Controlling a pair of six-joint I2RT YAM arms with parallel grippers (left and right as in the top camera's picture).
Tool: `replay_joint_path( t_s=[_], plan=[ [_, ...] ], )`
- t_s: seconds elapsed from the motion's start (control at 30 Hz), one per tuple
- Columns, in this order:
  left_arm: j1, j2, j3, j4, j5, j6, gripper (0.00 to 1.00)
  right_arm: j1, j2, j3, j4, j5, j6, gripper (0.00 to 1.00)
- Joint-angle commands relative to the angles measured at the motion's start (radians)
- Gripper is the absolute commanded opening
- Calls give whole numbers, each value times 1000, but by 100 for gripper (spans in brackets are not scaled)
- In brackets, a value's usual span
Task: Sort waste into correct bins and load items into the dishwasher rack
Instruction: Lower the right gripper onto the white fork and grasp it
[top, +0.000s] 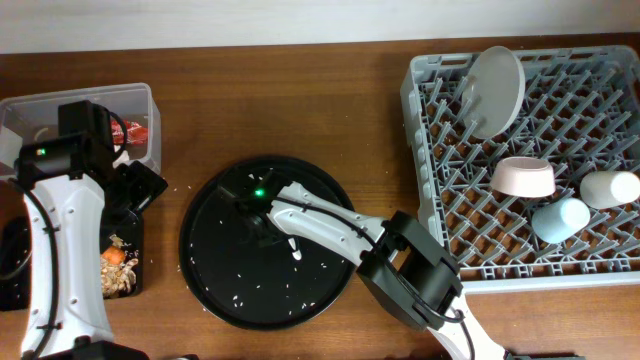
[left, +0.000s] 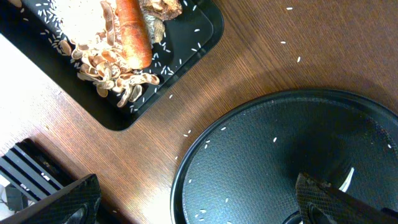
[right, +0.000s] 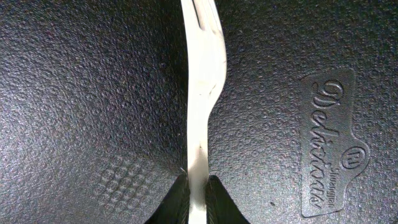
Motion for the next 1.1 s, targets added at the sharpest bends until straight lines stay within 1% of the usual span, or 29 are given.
replay_joint_path(
  t_s=[0.0,0.13,0.33,0.5,0.67,0.8,0.83,0.9,0.93,1.07],
  plan=[
    [5,4,-1,-1,-14,-10,99,2,14,-11,5,1,10,10],
    [5,4,-1,-1,-14,-10,99,-3,14,-11,2,1,10,4],
    [5,4,-1,-1,-14,-10,99,-18,13,-8,-4,-18,10,4],
    [5,4,-1,-1,-14,-10,99,-18,13,80,-73,-17,9,4],
    [5,4,-1,-1,-14,-10,99,-26,13,186,-190,9,10,4],
    [5,4,-1,-1,-14,-10,99,-49,13,225,-221,-9,9,4],
    [5,4,-1,-1,-14,-10,99,-50,13,223,-220,-31,5,5],
    [5,4,-1,-1,-14,-10,99,-38,14,206,-194,-67,5,31],
    [5,4,-1,-1,-14,-10,99,-29,14,194,-180,-64,5,38],
    [5,4,-1,-1,-14,-10,99,-2,14,93,-78,-63,6,43]
  ],
)
